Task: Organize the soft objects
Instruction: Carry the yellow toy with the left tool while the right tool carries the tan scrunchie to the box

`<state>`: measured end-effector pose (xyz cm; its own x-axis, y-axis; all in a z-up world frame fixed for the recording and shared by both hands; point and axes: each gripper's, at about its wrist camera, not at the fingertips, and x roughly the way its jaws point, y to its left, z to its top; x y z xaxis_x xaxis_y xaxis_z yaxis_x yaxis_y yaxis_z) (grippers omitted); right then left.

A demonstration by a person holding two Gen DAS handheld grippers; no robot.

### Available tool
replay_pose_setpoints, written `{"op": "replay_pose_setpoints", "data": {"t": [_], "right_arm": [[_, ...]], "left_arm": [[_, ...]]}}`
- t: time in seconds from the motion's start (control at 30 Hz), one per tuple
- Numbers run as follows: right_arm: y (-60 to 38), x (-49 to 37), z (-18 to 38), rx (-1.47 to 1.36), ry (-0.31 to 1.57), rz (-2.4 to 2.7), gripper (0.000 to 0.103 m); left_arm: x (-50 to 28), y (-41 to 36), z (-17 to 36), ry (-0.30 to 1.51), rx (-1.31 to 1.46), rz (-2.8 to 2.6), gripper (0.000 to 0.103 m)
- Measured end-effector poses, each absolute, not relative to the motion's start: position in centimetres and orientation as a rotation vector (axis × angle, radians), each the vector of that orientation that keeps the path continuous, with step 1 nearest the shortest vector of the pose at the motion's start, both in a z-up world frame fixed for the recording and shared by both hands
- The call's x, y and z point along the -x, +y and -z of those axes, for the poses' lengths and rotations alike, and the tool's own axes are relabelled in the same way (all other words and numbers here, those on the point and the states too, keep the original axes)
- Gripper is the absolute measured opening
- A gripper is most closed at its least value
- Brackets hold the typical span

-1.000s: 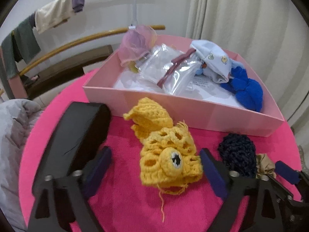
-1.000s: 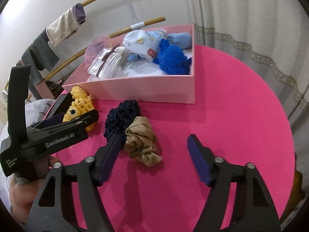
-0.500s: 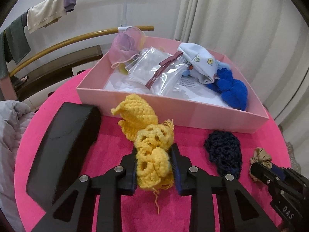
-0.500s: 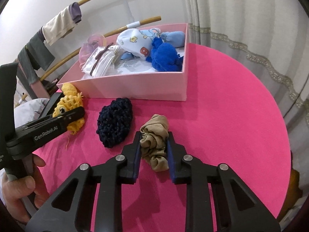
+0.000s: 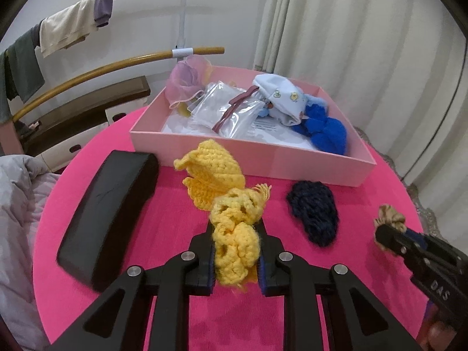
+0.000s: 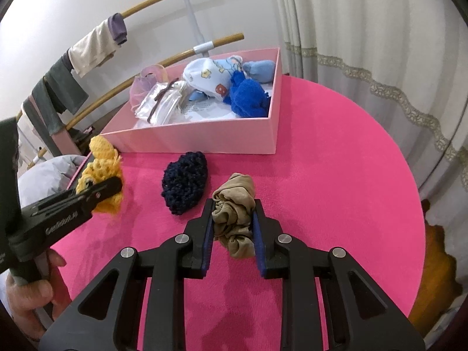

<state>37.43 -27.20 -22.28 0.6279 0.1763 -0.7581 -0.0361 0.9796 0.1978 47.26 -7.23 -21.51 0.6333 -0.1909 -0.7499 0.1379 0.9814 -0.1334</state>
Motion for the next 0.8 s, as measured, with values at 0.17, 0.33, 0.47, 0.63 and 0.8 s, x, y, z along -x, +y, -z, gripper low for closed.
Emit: {"op": "replay_pose_setpoints", "data": {"t": [0.17,0.33,0.47,0.63,0.8], "right_arm": [[-26.7,-36.8,21.2,-0.173,0.866,-0.147,0.022],[-25.8,-36.4,19.8,-0.167,0.839,-0.175,0.022],[-25.0,-36.1,18.5,-0.153,0.815,-0.198,0.022],[-23.7,-37.2,16.3,-0.112,0.773,-0.22,0.022],[-23.1,-39.9,13.5,-0.087,0.725,-0.237,0.022]], "left_arm": [[-44.7,-6.5,20.0,0.849,0.068,0.192,0.018],[-43.2,-6.0,18.3,0.818,0.07,0.19,0.018],[-42.2,-5.5,16.9,0.795,0.077,0.19,0.018],[-42.0,-5.3,14.8,0.756,0.067,0.185,0.018],[-43.3,-5.6,12.1,0.702,0.04,0.17,0.018]]}}
